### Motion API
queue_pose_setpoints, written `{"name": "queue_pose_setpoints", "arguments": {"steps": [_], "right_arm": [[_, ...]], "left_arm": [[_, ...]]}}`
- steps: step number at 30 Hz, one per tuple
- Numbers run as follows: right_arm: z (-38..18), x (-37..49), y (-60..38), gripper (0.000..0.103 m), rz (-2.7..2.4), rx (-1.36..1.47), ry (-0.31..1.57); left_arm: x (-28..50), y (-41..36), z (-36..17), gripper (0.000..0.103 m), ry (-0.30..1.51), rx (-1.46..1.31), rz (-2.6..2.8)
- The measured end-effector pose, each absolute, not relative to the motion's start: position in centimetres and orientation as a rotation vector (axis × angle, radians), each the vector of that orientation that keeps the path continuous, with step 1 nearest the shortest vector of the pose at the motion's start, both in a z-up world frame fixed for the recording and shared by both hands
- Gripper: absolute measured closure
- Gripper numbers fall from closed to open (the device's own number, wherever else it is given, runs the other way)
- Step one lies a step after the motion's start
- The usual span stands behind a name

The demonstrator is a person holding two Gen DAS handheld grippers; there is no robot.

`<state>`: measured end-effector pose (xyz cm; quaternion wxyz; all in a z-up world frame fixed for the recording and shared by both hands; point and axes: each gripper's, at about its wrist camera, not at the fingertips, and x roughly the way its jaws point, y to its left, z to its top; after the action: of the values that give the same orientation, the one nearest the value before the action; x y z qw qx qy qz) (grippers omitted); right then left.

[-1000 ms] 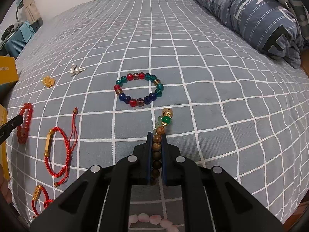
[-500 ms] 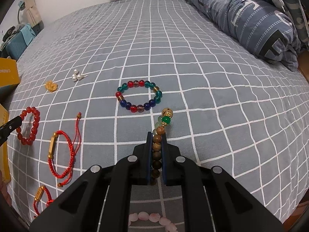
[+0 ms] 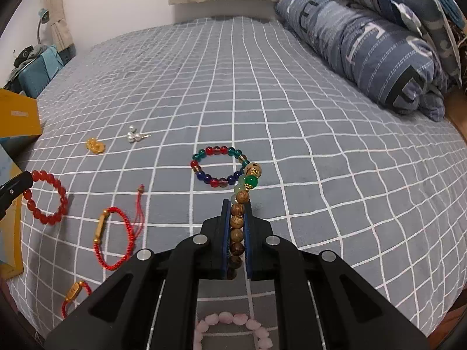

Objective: Organize jewelry
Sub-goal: 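Lift the red bead bracelet with the left tool while the right tool lifts the wooden bracelet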

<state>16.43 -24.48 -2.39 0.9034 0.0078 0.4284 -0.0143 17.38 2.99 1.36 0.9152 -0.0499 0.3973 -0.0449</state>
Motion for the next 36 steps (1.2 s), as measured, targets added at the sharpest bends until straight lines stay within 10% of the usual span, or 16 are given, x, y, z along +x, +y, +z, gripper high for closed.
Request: {"name": "queue_pose_setpoints", "arguments": {"steps": [36], "right_arm": [[4.6,10.1,-21.9,0.096,-0.017,-0.031,0.779]], "left_arm": [[9.4,3.7,7.7,0.09,0.712,-0.071,-0.052]]}}
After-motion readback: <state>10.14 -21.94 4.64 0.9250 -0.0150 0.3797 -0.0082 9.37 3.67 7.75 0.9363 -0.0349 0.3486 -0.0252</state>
